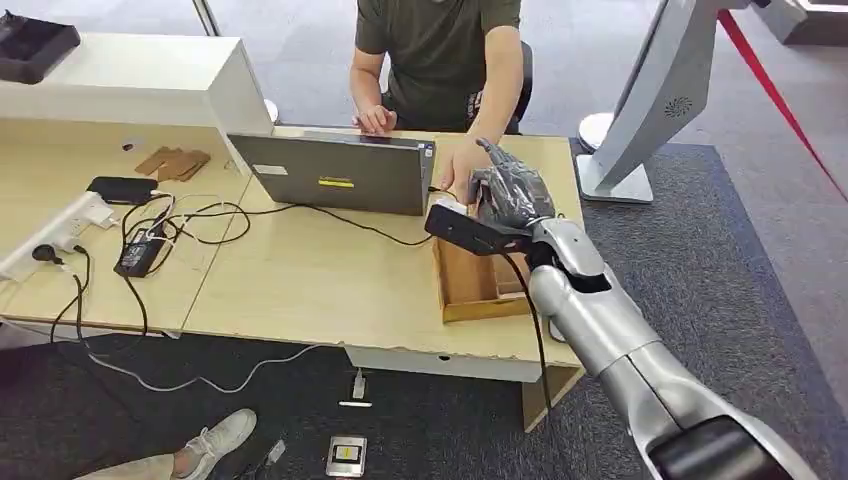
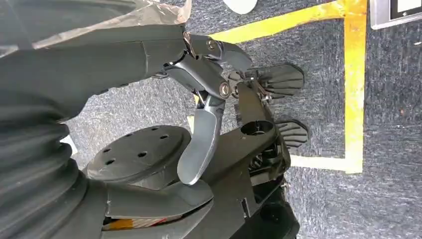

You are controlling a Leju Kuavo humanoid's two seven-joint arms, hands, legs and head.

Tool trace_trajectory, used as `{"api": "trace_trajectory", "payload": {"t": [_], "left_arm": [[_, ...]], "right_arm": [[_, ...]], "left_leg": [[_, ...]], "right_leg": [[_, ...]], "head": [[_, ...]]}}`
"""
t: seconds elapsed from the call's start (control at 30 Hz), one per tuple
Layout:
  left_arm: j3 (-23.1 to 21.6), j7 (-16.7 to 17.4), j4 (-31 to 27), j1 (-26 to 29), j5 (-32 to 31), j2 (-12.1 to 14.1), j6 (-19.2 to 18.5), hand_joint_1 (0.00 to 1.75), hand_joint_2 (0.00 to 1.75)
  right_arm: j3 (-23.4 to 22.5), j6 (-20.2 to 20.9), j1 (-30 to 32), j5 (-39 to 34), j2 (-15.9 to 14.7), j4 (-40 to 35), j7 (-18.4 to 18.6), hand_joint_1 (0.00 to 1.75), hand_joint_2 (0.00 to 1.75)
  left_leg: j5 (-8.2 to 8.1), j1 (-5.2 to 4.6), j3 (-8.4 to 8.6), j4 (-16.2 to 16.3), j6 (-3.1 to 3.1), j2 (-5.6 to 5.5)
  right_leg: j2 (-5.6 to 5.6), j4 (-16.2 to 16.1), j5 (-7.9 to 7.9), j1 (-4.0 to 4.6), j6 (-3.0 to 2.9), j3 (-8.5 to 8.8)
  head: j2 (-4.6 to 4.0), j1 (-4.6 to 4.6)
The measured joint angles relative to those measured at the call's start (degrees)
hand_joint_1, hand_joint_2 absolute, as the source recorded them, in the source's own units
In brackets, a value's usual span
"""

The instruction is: Pass the card to the sensor for recognition and then transmit it.

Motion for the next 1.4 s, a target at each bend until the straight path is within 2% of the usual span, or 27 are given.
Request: {"api": "trace_trajectory", "payload": {"t": [0.03, 0.07, 0.23, 0.4, 0.6, 0.73, 0.77, 0.87, 0.93, 0.97, 1.0, 1.1, 1.2, 1.27, 1.3, 1.33, 1.37, 1.4], "left_arm": [[0.0, 0.0, 0.0, 0.0, 0.0, 0.0, 0.0, 0.00, 1.75], [0.0, 0.0, 0.0, 0.0, 0.0, 0.0, 0.0, 0.00, 1.75], [0.0, 0.0, 0.0, 0.0, -0.2, 0.0, 0.0, 0.00, 1.75], [0.0, 0.0, 0.0, 0.1, -0.2, 0.0, 0.0, 0.00, 1.75], [0.1, -0.3, 0.0, 0.4, 0.0, 0.1, 0.0, 0.00, 1.75], [0.1, -1.0, 0.0, 1.0, 0.7, 0.2, 0.0, 0.00, 1.75], [0.1, -1.1, 0.0, 1.1, 0.7, 0.2, 0.0, 0.00, 1.75], [0.1, -1.1, 0.0, 1.1, 0.7, 0.2, 0.0, 0.00, 1.75], [0.2, -1.3, 0.0, 1.2, 0.8, 0.3, 0.0, 0.00, 1.75], [0.2, -1.9, 0.0, 1.8, 1.5, 0.6, 0.0, 0.00, 1.75], [0.4, -2.4, 0.0, 2.1, 1.9, 0.9, 0.0, 0.00, 1.75], [0.7, -3.2, 0.0, 2.7, 2.5, 1.4, 0.0, 0.00, 1.75], [0.9, -3.7, 0.0, 3.0, 2.5, 1.7, 0.0, 0.00, 1.75], [1.0, -4.1, 0.0, 3.0, 2.4, 1.7, 0.0, 0.00, 1.75], [1.0, -4.3, 0.0, 3.1, 2.2, 1.8, 0.0, 0.00, 1.75], [1.1, -4.4, 0.0, 3.2, 2.0, 1.8, 0.0, 0.00, 1.75], [1.1, -4.6, 0.0, 3.3, 1.5, 2.0, 0.0, 0.00, 1.75], [1.1, -4.8, 0.0, 3.2, 1.0, 2.0, 0.0, 0.00, 1.75]], "right_arm": [[0.1, -0.1, 0.0, -0.2, 0.0, 0.2, 0.1, 0.72, 1.75], [0.1, -0.2, -0.1, -0.5, 0.0, 0.4, 0.2, 0.00, 1.75], [-0.1, -1.5, -0.1, -4.8, -0.3, 1.1, 1.2, 0.00, 1.75], [-2.3, -2.9, -0.1, -13.0, -1.3, 1.6, -0.2, 0.00, 1.75], [-5.5, -4.2, 0.1, -25.1, -3.9, 1.7, -3.8, 0.00, 1.75], [-11.1, -6.3, 1.4, -43.3, -7.0, 1.6, -9.2, 0.00, 1.75], [-11.9, -6.5, 1.5, -45.6, -7.4, 1.6, -9.6, 0.00, 1.75], [-11.9, -6.5, 1.6, -45.6, -7.4, 1.6, -9.6, 0.00, 1.75], [-13.1, -6.7, 2.0, -49.0, -8.2, 1.6, -10.8, 0.00, 1.75], [-18.3, -9.5, 4.5, -62.2, -11.7, 1.9, -14.7, 0.00, 1.75], [-21.2, -10.6, 6.7, -66.2, -14.3, 2.6, -15.9, 0.00, 1.75], [-24.1, -12.1, 10.3, -67.2, -18.1, 4.7, -14.7, 0.00, 1.75], [-26.1, -10.5, 14.3, -68.8, -20.3, 6.8, -14.2, 0.00, 1.75], [-27.8, -6.0, 17.7, -71.3, -21.8, 9.0, -15.0, 0.00, 1.75], [-29.1, -1.4, 20.3, -73.9, -22.2, 10.1, -15.2, 0.00, 1.75], [-29.9, 3.3, 22.4, -76.4, -22.6, 11.1, -15.2, 0.00, 0.00], [-31.0, 9.2, 25.0, -79.3, -22.6, 12.4, -14.9, 0.00, 1.75], [-31.9, 12.4, 27.2, -81.2, -22.5, 13.3, -14.2, 0.00, 1.75]], "left_leg": [[0.00, 0.00, 0.00, 0.0, 0.00, 0.00], [0.00, 0.00, 0.00, 0.0, 0.00, 0.00], [0.00, 0.00, 0.01, 0.0, 0.00, 0.01], [0.00, 0.00, 0.03, 0.0, 0.00, 0.01], [0.00, -0.01, 0.03, 0.1, 0.01, 0.01], [-0.01, -0.01, 0.05, 0.1, 0.02, 0.00], [-0.01, -0.01, 0.05, 0.1, 0.02, 0.00], [-0.01, -0.01, 0.05, 0.1, 0.02, 0.00], [-0.02, -0.01, 0.05, 0.1, 0.02, 0.00], [-0.06, -0.02, 0.04, 0.1, 0.07, -0.01], [-0.08, -0.03, 0.06, 0.1, 0.09, -0.01], [-0.12, -0.02, 0.07, 0.1, 0.14, -0.04], [-0.14, -0.01, 0.09, 0.1, 0.15, 0.01], [-0.17, 0.02, 0.10, 0.1, 0.18, -0.08], [-0.19, 0.03, 0.10, 0.1, 0.19, -0.16], [-0.24, 0.08, 0.09, 0.1, 0.14, -0.14], [-0.26, 0.08, 0.10, 0.1, 0.11, -0.14], [-0.29, 0.08, 0.08, 0.1, 0.09, -0.14]], "right_leg": [[0.00, 0.0, 0.00, 0.00, 0.00, 0.00], [0.00, 0.0, 0.00, 0.00, 0.00, 0.00], [0.00, 0.0, 0.00, 0.00, 0.00, -0.01], [0.00, 0.0, 0.01, 0.00, 0.01, 0.00], [0.00, 0.0, 0.01, -0.01, 0.01, 0.00], [0.00, 0.0, 0.01, -0.01, 0.02, 0.00], [0.00, 0.0, 0.01, -0.01, 0.02, 0.01], [0.00, 0.0, 0.01, -0.01, 0.02, 0.01], [-0.01, -0.1, 0.01, -0.02, 0.02, 0.02], [0.00, -0.1, 0.01, -0.03, 0.03, 0.02], [0.00, -0.1, 0.01, -0.04, 0.03, 0.05], [-0.01, -0.2, 0.00, -0.04, 0.04, 0.07], [0.01, -0.2, -0.01, -0.02, 0.04, 0.03], [-0.04, -0.2, -0.11, 0.01, 0.12, 0.14], [-0.08, -0.2, -0.13, 0.02, 0.12, 0.20], [-0.08, -0.2, -0.13, 0.05, 0.11, 0.21], [-0.08, -0.2, -0.14, 0.06, 0.11, 0.19], [-0.08, -0.2, -0.14, 0.07, 0.10, 0.19]], "head": [[0.00, -0.02], [0.00, 0.00], [0.00, -0.02], [0.00, 0.00], [0.00, -0.02], [0.00, -0.02], [0.00, -0.02], [0.00, -0.02], [0.00, -0.02], [0.00, -0.02], [0.00, -0.02], [0.00, -0.02], [0.00, -0.04], [0.00, -0.02], [0.00, 0.00], [0.00, -0.02], [0.00, -0.04], [0.00, -0.02]]}}
